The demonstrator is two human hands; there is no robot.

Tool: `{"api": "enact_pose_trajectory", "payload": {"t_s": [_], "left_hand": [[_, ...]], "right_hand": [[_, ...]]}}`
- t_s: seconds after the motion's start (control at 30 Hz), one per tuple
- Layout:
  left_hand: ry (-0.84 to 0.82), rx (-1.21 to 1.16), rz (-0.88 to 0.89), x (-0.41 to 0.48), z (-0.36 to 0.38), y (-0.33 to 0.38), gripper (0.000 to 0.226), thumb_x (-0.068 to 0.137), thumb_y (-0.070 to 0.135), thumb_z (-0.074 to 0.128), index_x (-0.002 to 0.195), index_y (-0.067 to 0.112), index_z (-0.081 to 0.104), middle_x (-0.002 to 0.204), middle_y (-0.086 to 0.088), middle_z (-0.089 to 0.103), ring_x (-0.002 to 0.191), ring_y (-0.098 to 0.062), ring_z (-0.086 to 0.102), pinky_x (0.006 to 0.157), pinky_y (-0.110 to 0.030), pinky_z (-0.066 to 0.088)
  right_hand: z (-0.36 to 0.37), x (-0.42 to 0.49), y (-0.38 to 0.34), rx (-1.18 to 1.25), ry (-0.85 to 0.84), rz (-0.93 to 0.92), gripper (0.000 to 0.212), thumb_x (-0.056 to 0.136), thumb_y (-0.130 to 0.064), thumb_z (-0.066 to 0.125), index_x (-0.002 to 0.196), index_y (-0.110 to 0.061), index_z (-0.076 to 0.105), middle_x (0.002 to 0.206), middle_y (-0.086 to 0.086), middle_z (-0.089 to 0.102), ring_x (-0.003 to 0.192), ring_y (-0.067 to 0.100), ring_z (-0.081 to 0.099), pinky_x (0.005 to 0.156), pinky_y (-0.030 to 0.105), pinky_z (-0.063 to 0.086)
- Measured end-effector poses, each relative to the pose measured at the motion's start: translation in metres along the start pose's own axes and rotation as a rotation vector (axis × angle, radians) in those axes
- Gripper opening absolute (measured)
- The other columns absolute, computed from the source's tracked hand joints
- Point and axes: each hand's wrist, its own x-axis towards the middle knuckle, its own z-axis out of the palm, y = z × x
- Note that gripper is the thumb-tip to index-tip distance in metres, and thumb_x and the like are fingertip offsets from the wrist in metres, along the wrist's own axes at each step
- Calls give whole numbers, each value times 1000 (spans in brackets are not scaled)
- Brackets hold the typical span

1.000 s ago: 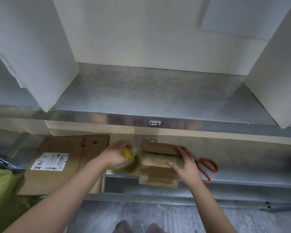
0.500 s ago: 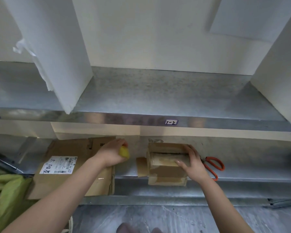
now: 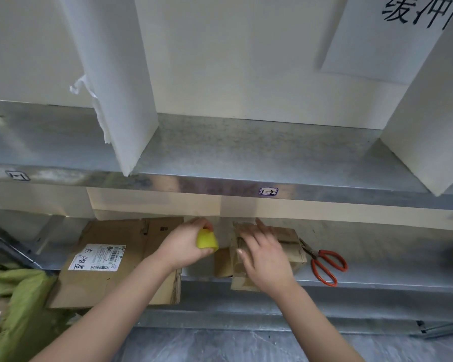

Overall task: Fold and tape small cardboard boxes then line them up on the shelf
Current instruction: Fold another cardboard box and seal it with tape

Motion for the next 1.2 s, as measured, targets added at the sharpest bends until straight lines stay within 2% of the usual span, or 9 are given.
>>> {"api": "enact_pose_trajectory", "payload": {"t_s": [0.13, 0.23, 0.4, 0.63, 0.77, 0.83, 0.93, 1.07, 1.2], "left_hand": [[56, -16, 37, -10, -3, 5, 46, 69, 38, 77, 109, 27, 56, 110, 8, 60, 99, -15, 57, 79, -28, 44], [91, -30, 44, -17, -7, 3, 44, 70, 35, 76, 108, 24, 57, 108, 7, 60, 99, -16, 57, 78, -26, 42], [118, 14, 61, -28, -11, -3, 39, 74, 34, 71, 109, 20, 59, 106, 2, 61, 99, -19, 59, 81, -30, 46], [63, 56, 37, -29, -13, -12, 55, 70, 37, 80, 118, 22, 57, 116, 3, 59, 107, -15, 55, 89, -25, 42], [-56, -62, 78, -38, -12, -22, 69, 76, 29, 77, 138, 22, 45, 131, 7, 46, 120, -3, 42, 100, -5, 23], [-102, -157, 30, -45, -15, -31, 75, 79, 33, 76, 143, 25, 38, 133, 12, 44, 120, 1, 43, 99, -3, 25], [-119, -239, -80, -48, -17, -43, 69, 75, 39, 81, 134, 27, 46, 120, 11, 58, 107, -2, 56, 91, -13, 41], [-138, -143, -33, -43, -8, -46, 63, 69, 32, 85, 123, 19, 56, 118, 10, 62, 109, -5, 56, 95, -22, 42], [-93, -97, -21, -35, -7, -51, 60, 64, 33, 87, 117, 21, 61, 111, 18, 60, 105, -5, 58, 84, -6, 36]], "right_hand": [[14, 15, -37, 189, -41, 54, 41, 97, -45, 47, 128, -21, 59, 129, 2, 60, 124, 23, 49, 105, 33, 40], [23, 19, -54, 446, -46, 164, 31, 95, -38, 57, 118, -19, 65, 112, 2, 68, 102, 18, 63, 91, 33, 51], [33, 22, -71, 674, -4, 263, 19, 89, -33, 69, 100, -19, 69, 94, 0, 71, 81, 2, 68, 75, 22, 57], [43, 25, -81, 716, 71, 354, 6, 91, -22, 67, 89, -16, 66, 83, -5, 72, 76, 8, 68, 73, 32, 56], [48, 32, -76, 639, 79, 393, 7, 92, -20, 64, 93, -13, 66, 86, 0, 73, 80, 19, 69, 71, 30, 52], [51, 34, -71, 594, 58, 426, 8, 92, -19, 63, 93, -12, 66, 88, 2, 73, 83, 23, 68, 71, 32, 50], [58, 34, -69, 517, -12, 426, 9, 93, -19, 61, 94, -11, 64, 90, 6, 71, 85, 27, 66, 71, 33, 48], [71, 37, -80, 453, -95, 459, 10, 96, -23, 55, 98, -14, 59, 97, 6, 68, 90, 32, 63, 71, 37, 47], [74, 38, -87, 553, -43, 523, 5, 96, -15, 54, 93, -10, 55, 88, 6, 69, 85, 32, 63, 68, 36, 44]]}}
